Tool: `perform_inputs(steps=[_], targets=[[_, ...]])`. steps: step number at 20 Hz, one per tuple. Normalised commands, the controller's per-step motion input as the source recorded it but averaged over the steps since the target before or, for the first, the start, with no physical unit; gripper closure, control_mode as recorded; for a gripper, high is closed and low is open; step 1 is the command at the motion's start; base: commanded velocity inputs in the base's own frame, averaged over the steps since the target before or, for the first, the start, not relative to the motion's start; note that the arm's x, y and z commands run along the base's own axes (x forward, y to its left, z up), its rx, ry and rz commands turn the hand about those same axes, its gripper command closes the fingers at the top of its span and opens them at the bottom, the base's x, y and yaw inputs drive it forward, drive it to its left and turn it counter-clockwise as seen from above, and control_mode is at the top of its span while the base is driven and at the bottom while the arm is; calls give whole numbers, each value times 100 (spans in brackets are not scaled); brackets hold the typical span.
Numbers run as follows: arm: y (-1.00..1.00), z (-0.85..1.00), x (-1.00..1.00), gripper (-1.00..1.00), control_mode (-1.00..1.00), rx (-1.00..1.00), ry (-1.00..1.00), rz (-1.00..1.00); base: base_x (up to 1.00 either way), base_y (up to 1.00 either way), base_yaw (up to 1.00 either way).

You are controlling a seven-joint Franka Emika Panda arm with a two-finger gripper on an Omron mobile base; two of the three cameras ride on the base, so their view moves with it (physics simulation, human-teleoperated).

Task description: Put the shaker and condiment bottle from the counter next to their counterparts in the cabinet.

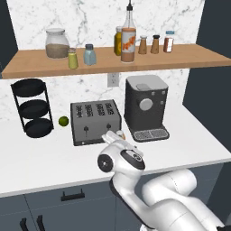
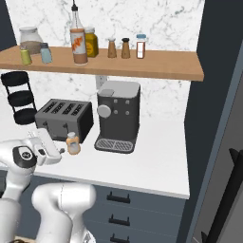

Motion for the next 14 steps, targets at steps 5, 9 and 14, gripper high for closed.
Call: perform_inputs(steps=[5, 9, 14], targets=[[2, -28, 0, -100, -100, -7, 1, -1, 0, 0, 0], [0, -30, 1, -100, -100, -9, 0, 0, 0, 0, 0], [0, -26, 13, -100, -100, -6, 0, 0, 0, 0, 0]])
